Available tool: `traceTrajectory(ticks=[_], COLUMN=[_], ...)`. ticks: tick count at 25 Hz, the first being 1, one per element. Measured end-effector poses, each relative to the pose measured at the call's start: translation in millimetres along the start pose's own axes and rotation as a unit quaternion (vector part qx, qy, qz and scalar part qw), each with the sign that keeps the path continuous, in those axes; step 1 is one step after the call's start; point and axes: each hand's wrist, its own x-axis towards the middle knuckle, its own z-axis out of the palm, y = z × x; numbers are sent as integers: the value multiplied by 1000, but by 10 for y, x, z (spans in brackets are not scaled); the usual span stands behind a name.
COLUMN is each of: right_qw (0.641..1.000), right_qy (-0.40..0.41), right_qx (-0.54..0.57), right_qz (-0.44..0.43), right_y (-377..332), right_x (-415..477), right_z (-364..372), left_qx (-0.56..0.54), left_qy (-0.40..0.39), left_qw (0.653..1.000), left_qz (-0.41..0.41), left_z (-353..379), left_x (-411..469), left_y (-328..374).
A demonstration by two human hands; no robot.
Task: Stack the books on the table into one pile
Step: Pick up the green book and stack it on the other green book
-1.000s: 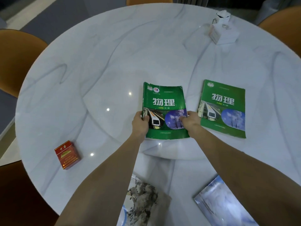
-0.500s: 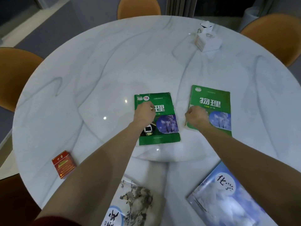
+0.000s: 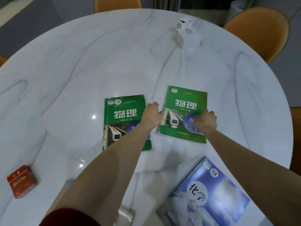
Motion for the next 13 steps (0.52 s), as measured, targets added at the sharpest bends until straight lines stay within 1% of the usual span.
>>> traceTrajectory(ticks=[2, 4, 7, 8, 10, 11, 13], right_qw=[998, 995, 993, 992, 987, 984, 976], right_qy=[-5, -9, -8, -7, -5, -6, -8], right_qx=[49, 90, 108, 116, 149, 167, 202], right_qz=[28, 48, 55, 55, 61, 68, 81], right_y=[107, 203, 315, 341, 375, 385, 402], right_x=[146, 260, 348, 368, 400, 412, 421], right_z=[37, 75, 132, 149, 151, 131, 99], left_qx=[-22, -67, -152, -180, -205, -212, -259], left_qy=[-13, -8, 15, 6, -27, -32, -23], left_qw=[999, 994, 977, 971, 966, 966, 957], left_qz=[-39, -88, -149, -160, -154, -145, -131], left_z=[161, 286, 378, 393, 429, 449, 483], left_x=[86, 133, 199, 215, 230, 215, 146], left_y=[59, 106, 164, 174, 179, 183, 178])
